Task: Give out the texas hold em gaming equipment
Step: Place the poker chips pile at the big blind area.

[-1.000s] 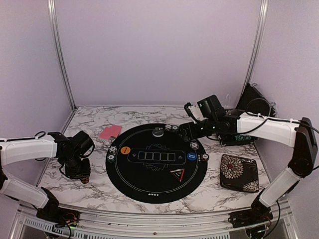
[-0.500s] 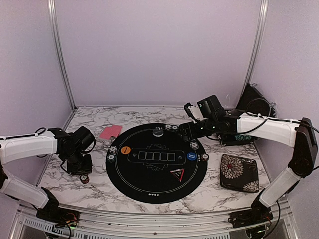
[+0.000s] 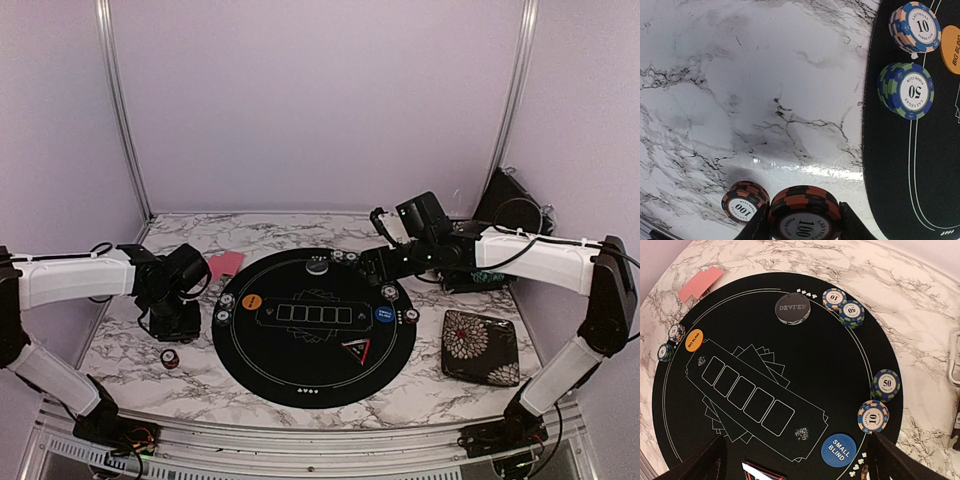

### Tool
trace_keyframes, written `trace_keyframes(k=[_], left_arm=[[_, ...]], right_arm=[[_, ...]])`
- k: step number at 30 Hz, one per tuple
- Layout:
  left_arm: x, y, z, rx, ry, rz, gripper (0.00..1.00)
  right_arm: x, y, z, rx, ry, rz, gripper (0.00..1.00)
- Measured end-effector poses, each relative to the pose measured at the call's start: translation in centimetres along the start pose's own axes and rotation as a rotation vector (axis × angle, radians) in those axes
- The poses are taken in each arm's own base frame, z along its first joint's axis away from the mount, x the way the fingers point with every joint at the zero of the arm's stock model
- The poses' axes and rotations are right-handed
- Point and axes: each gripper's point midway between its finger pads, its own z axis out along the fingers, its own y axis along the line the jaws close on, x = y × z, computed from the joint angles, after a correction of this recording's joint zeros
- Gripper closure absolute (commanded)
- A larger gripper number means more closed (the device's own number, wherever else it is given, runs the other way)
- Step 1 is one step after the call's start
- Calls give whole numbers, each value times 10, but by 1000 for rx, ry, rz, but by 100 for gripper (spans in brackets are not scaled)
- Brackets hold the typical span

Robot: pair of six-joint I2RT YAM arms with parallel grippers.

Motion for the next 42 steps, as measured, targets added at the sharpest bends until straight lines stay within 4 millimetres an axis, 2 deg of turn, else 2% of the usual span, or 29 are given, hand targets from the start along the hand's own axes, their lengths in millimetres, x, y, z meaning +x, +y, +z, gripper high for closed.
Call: trace_keyframes(k=[21,34,42], left_arm=[[-19,-61,26,22,22,87,57],[-15,-71,44,14,53,111,57],[-16,-74,46,13,55,119,57]], right_arm=[[5,-15,-2,23,3,21,6],[8,-21,-2,34,7,31,6],[7,-23,-4,36,2,30,6]])
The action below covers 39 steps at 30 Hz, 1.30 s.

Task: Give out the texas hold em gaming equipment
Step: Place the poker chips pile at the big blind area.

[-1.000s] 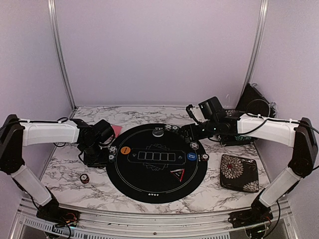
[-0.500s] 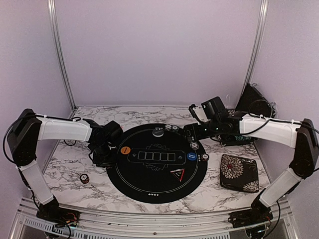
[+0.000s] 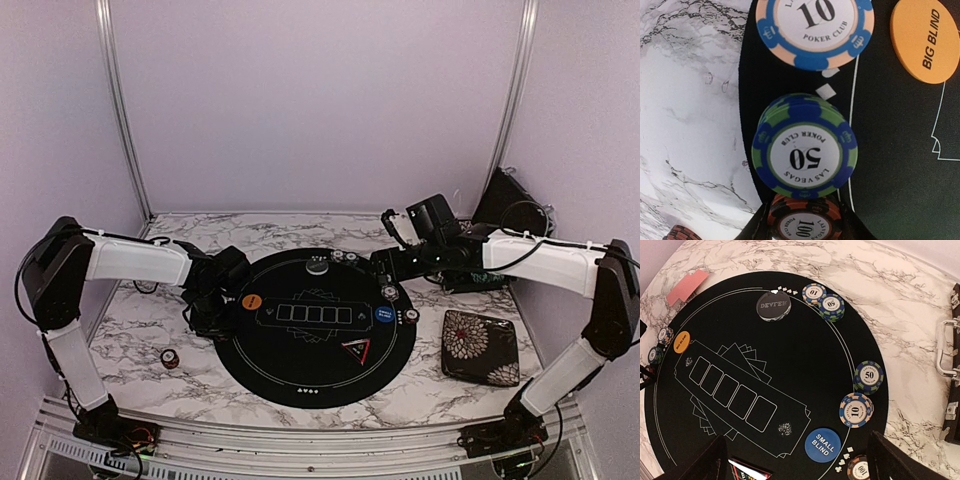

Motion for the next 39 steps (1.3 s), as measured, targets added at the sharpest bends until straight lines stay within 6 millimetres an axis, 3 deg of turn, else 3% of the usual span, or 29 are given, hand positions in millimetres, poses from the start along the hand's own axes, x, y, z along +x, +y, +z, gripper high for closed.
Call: trace_keyframes(k=[39], left_arm=[[0,-4,0,13,-4,7,41]], right_arm=[[1,-1,0,0,2,3,6]])
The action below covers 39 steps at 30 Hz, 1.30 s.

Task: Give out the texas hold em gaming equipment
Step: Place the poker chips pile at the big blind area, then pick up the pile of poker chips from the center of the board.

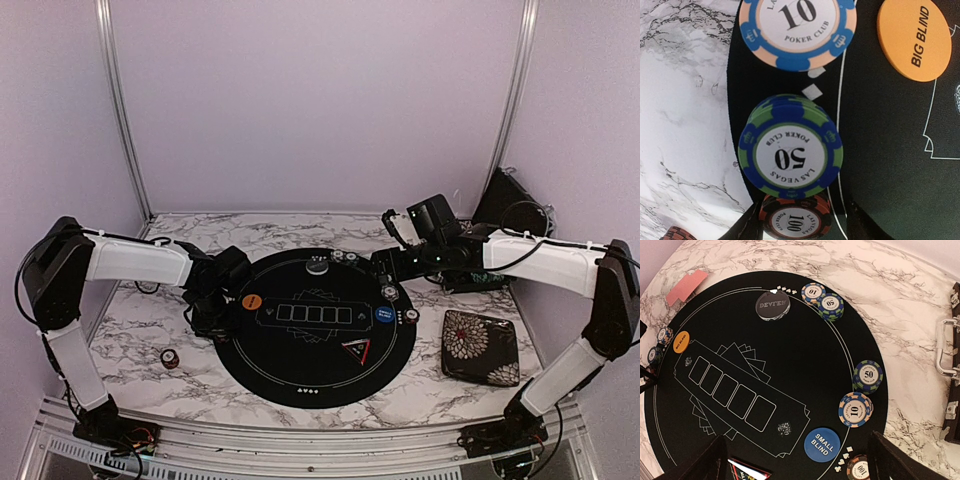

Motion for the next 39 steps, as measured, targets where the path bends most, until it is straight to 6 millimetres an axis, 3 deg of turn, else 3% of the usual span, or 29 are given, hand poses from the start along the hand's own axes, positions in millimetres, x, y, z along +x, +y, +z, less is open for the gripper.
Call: trace_keyframes(k=[14,26,30,39], left_arm=[[-1,-1,-4,12,-13,1,30],[-4,2,-27,48,-61,-8,22],[1,10,-36,48,-73,-25,21],[25,49,-59,7,-96,-101,22]], right_arm=[[0,0,0,0,0,0,6],[4,-1,2,1,8,0,6],[7,-2,2,3,13,0,6],[7,1,3,-13,13,0,6]])
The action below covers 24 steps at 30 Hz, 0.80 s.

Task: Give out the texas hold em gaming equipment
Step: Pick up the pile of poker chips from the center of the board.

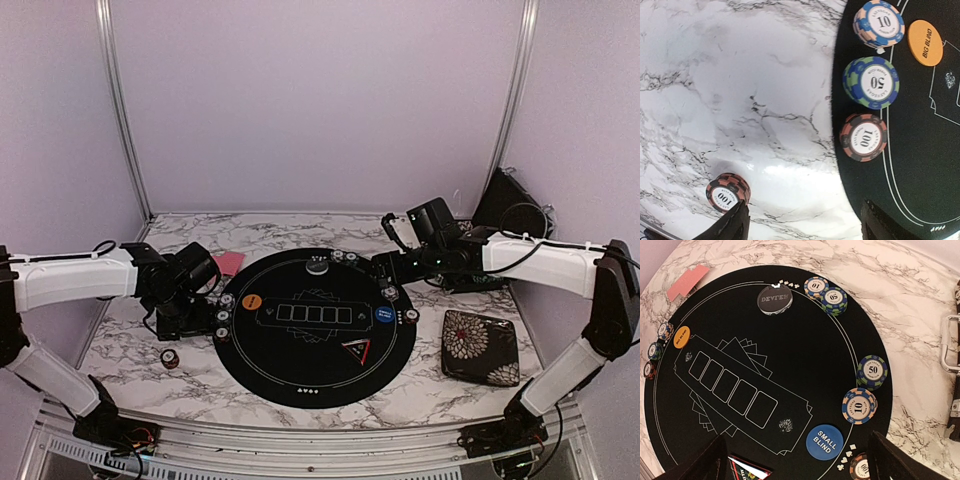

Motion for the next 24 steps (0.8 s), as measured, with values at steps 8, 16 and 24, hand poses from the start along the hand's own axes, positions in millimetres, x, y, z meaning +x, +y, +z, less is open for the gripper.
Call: trace_keyframes(k=[8,16,24], left_arm=[[24,43,7,-78,23,-90,22],[28,60,10,-117,29,-144,22],[30,74,17,-144,47,-186,23]], right_arm=[[2,3,1,-19,4,-3,6],[2,5,1,-29,5,-15,6],[1,6,0,-38,1,-16,6]])
